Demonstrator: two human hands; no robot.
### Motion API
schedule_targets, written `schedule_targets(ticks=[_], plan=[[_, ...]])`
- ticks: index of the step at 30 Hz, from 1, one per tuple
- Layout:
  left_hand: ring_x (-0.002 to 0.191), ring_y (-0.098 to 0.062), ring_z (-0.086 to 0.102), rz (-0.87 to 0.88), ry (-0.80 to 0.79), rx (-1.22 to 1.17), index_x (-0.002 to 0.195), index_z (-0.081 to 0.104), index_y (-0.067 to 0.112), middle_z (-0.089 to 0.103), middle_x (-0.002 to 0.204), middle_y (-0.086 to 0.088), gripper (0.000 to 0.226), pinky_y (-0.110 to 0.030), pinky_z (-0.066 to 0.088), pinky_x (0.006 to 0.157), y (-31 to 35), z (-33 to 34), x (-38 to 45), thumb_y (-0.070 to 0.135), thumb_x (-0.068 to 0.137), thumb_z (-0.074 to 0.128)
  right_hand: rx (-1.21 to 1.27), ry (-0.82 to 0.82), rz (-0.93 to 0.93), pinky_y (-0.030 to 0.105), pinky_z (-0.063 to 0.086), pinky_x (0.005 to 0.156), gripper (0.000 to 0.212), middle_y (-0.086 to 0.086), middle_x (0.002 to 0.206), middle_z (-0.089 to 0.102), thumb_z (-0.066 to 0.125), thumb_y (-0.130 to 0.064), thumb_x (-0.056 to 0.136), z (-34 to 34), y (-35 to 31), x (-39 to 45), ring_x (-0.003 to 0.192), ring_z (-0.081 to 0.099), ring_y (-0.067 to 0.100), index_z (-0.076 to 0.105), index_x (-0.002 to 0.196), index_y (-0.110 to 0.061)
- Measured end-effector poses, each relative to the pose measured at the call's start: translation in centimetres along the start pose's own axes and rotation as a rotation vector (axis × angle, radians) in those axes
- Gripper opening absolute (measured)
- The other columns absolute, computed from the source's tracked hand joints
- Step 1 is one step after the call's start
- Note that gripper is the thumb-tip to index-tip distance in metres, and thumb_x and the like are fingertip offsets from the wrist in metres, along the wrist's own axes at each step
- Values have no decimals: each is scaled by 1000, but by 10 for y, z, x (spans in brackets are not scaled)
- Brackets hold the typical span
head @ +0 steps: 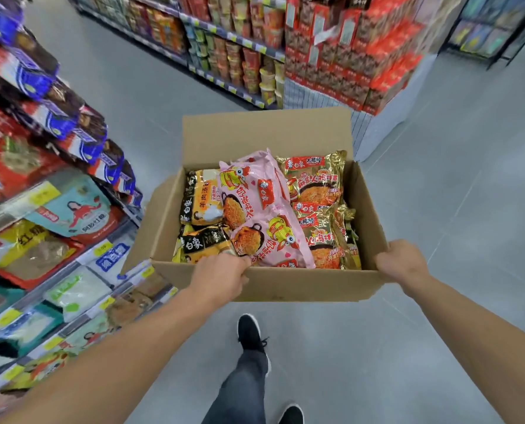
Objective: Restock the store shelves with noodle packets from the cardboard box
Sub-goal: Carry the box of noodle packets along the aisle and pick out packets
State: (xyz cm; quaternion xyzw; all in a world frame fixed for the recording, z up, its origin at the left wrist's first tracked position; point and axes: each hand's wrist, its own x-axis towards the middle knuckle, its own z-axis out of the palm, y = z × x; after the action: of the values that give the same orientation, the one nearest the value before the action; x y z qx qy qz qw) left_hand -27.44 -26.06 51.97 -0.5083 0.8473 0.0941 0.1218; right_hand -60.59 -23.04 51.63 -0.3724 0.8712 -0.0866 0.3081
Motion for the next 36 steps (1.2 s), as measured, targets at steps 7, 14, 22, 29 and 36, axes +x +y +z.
schedule_targets(ticks=[7, 14, 22, 29, 36], plan=[[97, -25, 62, 11, 105, -1, 110, 57, 29, 64, 103, 0, 21, -35, 43, 72, -60, -64, 131, 42, 93, 54, -48, 55, -56, 27, 39, 54, 12, 14, 74, 61, 49, -2, 76, -38, -106, 101, 67, 54, 27, 60, 80, 1], [100, -22, 60, -16, 123, -16, 111, 56, 28, 63, 106, 1, 20, -37, 44, 79, -136, -135, 248, 39, 94, 52, -2, 65, -77, 30, 43, 56, 9, 17, 75, 62, 49, -1, 76, -70, -235, 194, 76, 62, 34, 58, 74, 0], [98, -24, 61, -118, 111, 31, 110, 57, 30, 65, 106, 1, 20, -37, 47, 79, -236, -189, 385, 40, 93, 53, -26, 37, -181, 30, 46, 59, 13, 16, 71, 61, 51, 0, 77, -75, -391, 322, 75, 61, 32, 56, 66, -2], [101, -23, 60, -281, 89, 14, 109, 57, 28, 64, 106, 2, 19, -37, 44, 75, -322, -228, 510, 38, 93, 53, -99, -59, -345, 24, 32, 46, 19, 10, 58, 48, 50, -1, 75, -60, -544, 475, 56, 49, 25, 44, 57, -3], [102, -22, 59, -474, 84, -49, 109, 56, 28, 63, 108, 3, 19, -35, 40, 71, -423, -265, 601, 38, 94, 50, -170, -167, -455, 23, 36, 45, 14, 15, 70, 56, 49, -3, 78, -49, -729, 575, 60, 58, 26, 49, 65, -3]])
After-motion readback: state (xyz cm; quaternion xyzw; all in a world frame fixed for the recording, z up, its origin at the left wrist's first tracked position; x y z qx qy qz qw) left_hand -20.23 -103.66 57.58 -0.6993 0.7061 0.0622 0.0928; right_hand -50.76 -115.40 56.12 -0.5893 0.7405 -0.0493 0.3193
